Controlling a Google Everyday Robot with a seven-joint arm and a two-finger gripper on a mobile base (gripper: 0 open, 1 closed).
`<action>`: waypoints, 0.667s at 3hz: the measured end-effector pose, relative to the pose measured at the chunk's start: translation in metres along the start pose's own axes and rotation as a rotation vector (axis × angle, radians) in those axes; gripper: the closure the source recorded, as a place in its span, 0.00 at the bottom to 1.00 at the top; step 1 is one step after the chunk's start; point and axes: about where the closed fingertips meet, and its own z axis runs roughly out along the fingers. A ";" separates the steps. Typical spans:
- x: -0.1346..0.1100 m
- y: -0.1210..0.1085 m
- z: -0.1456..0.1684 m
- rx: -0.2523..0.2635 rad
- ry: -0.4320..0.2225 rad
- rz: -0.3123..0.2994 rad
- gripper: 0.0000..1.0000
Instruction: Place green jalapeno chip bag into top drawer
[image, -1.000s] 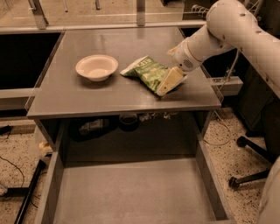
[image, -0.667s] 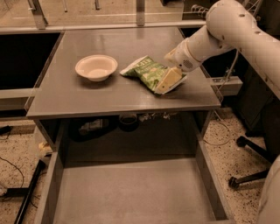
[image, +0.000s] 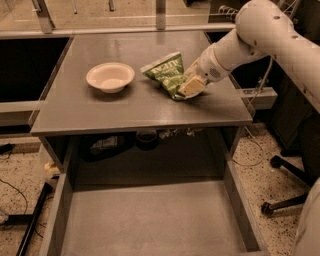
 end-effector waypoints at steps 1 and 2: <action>0.000 0.000 0.000 0.000 0.000 0.000 0.89; 0.000 0.000 0.000 0.000 0.000 0.000 1.00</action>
Offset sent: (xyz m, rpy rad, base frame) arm 0.0000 0.0000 0.0000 0.0000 0.0000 0.0000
